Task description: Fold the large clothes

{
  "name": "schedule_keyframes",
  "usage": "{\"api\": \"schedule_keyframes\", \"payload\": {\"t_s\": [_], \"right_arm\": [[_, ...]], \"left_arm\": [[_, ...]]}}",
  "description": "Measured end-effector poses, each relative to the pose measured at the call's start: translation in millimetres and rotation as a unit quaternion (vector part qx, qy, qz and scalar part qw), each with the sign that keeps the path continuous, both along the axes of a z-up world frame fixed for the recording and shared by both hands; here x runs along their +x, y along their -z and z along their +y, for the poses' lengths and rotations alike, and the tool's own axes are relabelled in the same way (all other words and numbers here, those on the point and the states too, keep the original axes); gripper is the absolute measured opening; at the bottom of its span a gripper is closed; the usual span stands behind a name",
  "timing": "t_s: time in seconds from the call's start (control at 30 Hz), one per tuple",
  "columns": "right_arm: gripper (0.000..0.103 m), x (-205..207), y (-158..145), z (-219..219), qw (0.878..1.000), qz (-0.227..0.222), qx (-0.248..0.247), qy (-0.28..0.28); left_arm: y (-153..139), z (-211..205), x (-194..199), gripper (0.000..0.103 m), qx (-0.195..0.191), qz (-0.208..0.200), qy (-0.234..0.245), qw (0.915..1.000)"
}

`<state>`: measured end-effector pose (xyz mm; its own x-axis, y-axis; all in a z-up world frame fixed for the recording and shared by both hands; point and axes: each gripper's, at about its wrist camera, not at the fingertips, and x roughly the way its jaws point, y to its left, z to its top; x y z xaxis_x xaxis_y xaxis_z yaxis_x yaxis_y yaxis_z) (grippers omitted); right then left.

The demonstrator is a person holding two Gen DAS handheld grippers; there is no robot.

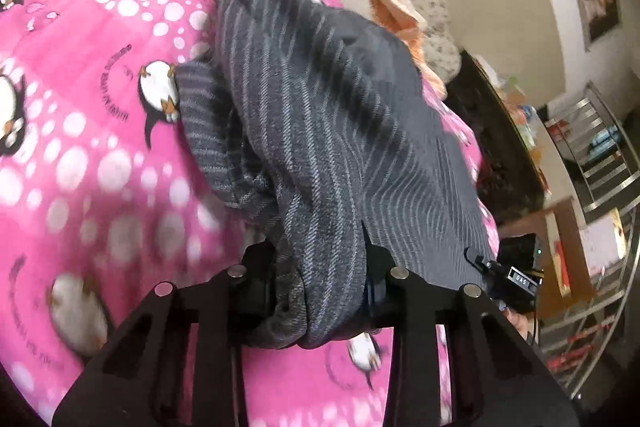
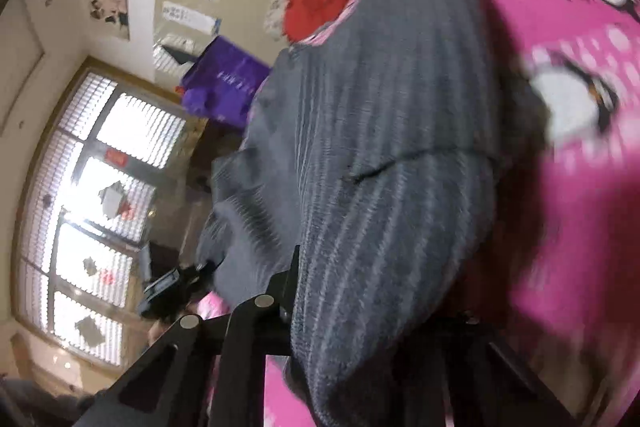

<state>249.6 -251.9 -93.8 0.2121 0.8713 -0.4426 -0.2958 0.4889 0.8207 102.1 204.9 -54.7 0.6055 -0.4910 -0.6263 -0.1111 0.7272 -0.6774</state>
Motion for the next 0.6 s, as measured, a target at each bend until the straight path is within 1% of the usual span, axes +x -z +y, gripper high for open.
{"api": "schedule_keyframes", "payload": {"t_s": [0.03,0.13,0.17,0.2,0.23,0.27,0.3,0.33,0.37,0.4,0.43,0.5,0.53,0.57,0.6], "right_arm": [[0.019,-12,-3,-3,1.0,0.007,0.001,0.002],[0.019,-57,-12,-23,0.999,0.032,0.033,0.021],[0.019,-77,-16,-33,0.997,0.045,0.046,0.034],[0.019,-87,-17,-38,0.997,0.053,0.049,0.04],[0.024,-101,-14,-46,0.995,0.071,0.047,0.05],[0.026,-110,-8,-50,0.994,0.088,0.039,0.057],[0.03,-117,2,-57,0.991,0.114,0.023,0.066],[0.03,-122,12,-67,0.986,0.141,0.005,0.083],[0.03,-127,20,-81,0.98,0.166,-0.005,0.112],[0.03,-132,23,-100,0.973,0.18,0.005,0.147],[0.03,-134,19,-112,0.969,0.18,0.004,0.17],[0.03,-135,-4,-136,0.963,0.147,-0.045,0.223],[0.03,-131,-24,-144,0.961,0.111,-0.074,0.243],[0.03,-127,-39,-143,0.96,0.086,-0.088,0.25],[0.03,-120,-58,-135,0.962,0.049,-0.109,0.247]], "left_arm": [[-3,0,-9,0.03,-0.004,0.001,0.009,0.9999],[-13,-7,-44,0.03,-0.022,0.006,0.046,0.9987],[-18,-10,-59,0.03,-0.026,0.007,0.06,0.9978],[-20,-13,-68,0.03,-0.025,0.008,0.069,0.9972],[-19,-17,-73,0.031,-0.022,0.012,0.076,0.9968],[-13,-22,-77,0.032,-0.009,0.022,0.081,0.9964],[-5,-24,-79,0.034,0.005,0.039,0.081,0.9959],[4,-23,-79,0.039,0.006,0.055,0.075,0.9956],[13,-19,-83,0.042,-0.012,0.066,0.061,0.9959],[18,-14,-87,0.045,-0.029,0.066,0.048,0.9962],[20,-11,-91,0.045,-0.037,0.063,0.037,0.9966],[21,-6,-100,0.052,-0.039,0.056,0.021,0.9974],[22,-6,-102,0.053,-0.038,0.054,0.016,0.9977],[23,-6,-104,0.053,-0.037,0.051,0.013,0.9979],[23,-7,-107,0.054,-0.034,0.048,0.01,0.9982]]}}
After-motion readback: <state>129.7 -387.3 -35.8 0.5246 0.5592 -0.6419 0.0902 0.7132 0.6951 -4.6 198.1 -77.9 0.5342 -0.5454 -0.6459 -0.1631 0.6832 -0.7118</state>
